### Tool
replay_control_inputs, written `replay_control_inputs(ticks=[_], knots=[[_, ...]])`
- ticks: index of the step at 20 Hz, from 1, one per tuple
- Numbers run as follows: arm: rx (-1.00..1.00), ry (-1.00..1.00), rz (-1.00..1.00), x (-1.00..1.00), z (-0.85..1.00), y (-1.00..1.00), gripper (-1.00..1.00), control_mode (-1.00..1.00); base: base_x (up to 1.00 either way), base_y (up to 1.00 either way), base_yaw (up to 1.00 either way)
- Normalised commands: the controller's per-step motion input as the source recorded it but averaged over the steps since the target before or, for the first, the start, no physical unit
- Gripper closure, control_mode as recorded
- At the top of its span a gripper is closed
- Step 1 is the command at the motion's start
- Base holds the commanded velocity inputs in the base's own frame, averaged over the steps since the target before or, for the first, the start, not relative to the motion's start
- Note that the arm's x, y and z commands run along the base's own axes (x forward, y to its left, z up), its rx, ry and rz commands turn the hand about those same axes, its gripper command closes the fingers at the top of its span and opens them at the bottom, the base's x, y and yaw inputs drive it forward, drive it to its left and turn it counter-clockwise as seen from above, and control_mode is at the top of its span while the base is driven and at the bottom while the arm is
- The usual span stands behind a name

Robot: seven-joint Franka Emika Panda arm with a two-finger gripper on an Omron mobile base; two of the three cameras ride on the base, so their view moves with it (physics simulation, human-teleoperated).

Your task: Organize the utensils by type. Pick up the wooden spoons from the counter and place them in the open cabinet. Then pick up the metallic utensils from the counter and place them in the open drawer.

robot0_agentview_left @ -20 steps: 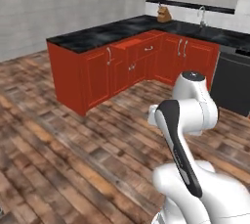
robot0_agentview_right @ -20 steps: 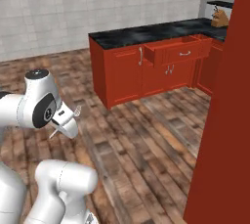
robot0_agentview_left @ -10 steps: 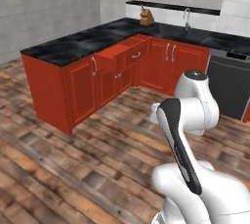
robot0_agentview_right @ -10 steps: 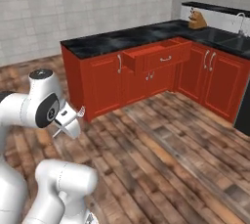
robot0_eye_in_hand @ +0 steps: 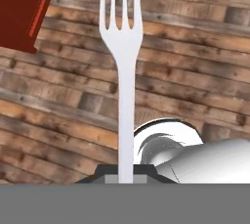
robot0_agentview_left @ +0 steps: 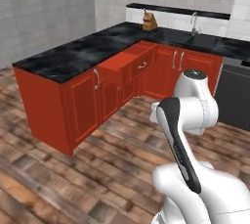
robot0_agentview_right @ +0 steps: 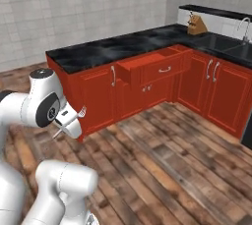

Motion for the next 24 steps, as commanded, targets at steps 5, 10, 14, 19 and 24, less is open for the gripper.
replay_control_inputs(ticks=[5, 10, 14, 19, 24], knots=[[0.00, 0.00, 0.00, 0.00, 0.00, 0.00, 1.00, 1.00, 1.00, 0.04, -0.08], [0.00, 0.00, 0.00, 0.00, 0.00, 0.00, 1.00, 1.00, 1.00, 0.06, -0.03], [0.00, 0.00, 0.00, 0.00, 0.00, 0.00, 1.00, 1.00, 1.00, 0.13, -0.03], [0.00, 0.00, 0.00, 0.00, 0.00, 0.00, 1.00, 1.00, 1.00, 0.26, -0.10], [0.00, 0.00, 0.00, 0.00, 0.00, 0.00, 1.00, 1.00, 0.96, 0.40, -0.17]])
